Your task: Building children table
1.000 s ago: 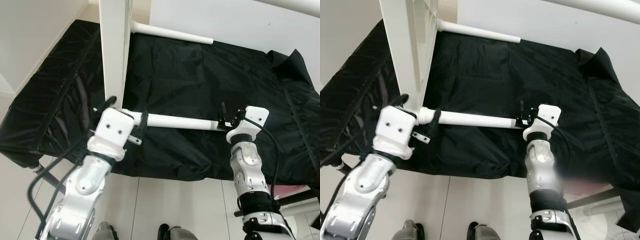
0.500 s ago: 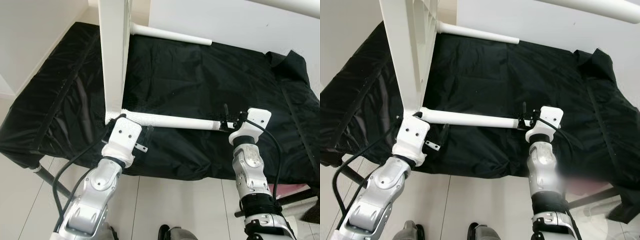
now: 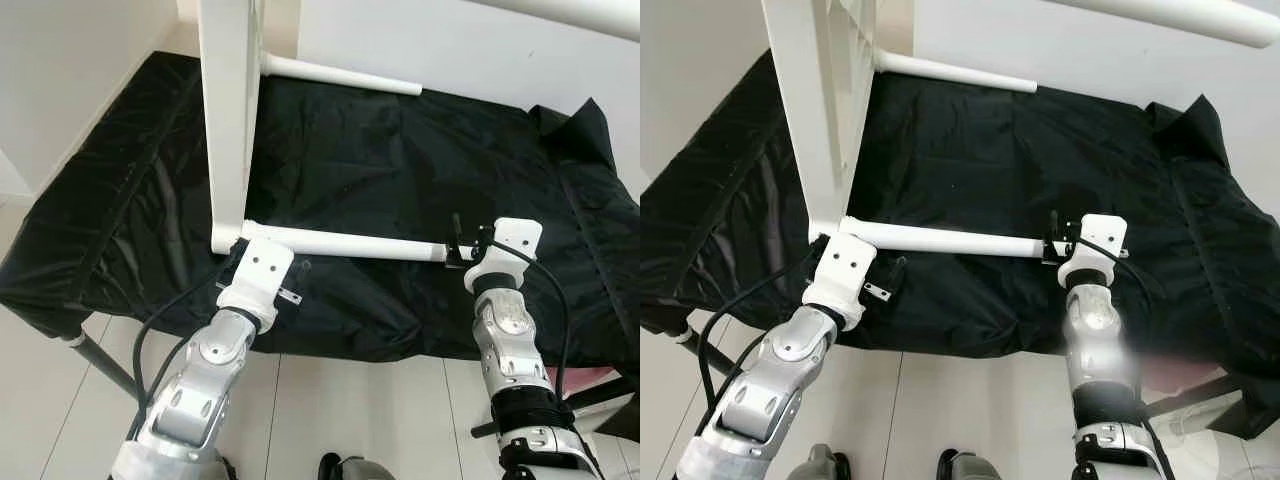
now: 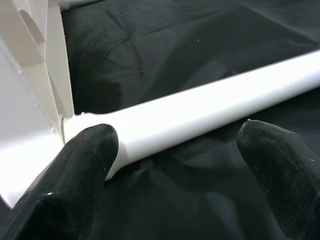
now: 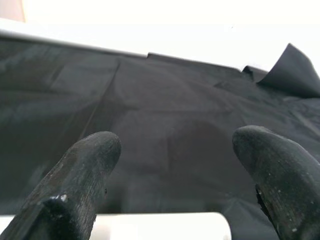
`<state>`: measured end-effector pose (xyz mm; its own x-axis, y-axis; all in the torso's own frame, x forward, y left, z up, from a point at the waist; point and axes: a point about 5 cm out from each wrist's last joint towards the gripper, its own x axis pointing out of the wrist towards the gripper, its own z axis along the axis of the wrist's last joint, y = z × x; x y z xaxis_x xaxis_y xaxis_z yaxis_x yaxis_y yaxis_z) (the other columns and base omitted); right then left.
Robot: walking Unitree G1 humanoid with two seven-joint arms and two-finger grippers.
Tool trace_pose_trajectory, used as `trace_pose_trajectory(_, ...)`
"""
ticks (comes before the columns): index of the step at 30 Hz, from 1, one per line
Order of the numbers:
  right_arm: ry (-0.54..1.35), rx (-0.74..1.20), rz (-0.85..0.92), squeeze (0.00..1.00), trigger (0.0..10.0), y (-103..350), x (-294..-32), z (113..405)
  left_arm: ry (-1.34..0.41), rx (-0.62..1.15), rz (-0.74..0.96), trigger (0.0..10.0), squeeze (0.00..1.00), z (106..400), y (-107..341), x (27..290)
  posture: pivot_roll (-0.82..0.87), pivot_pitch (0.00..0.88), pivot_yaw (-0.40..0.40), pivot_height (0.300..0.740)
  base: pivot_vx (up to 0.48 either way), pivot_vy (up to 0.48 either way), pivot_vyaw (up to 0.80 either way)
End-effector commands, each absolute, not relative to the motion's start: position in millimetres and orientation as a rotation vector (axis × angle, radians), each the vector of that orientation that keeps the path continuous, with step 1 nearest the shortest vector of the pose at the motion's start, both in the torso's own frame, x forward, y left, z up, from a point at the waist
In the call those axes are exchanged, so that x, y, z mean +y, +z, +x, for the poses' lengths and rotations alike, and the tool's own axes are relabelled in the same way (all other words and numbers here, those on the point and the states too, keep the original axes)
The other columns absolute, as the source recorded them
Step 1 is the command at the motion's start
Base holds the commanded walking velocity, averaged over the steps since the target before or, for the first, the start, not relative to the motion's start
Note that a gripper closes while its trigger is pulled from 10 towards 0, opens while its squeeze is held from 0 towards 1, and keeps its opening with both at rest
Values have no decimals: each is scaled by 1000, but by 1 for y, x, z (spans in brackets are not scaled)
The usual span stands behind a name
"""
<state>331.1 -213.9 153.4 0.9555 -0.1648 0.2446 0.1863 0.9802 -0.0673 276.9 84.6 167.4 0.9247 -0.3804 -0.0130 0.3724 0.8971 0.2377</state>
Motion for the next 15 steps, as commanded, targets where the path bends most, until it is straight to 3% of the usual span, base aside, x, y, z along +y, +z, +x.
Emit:
trace_pose_trajectory(1, -160, -199, -108, 0, 10000, 149, -216, 333, -388, -4, 231, 10000, 0, 279, 164, 82, 26, 117, -83, 740, 0, 0, 0)
trace_pose_trajectory(15, -91, -154, -165, 0, 10000, 147, -208, 341, -435, 17, 64, 10000, 0, 294, 176, 66, 14, 139, -84, 740, 0, 0, 0)
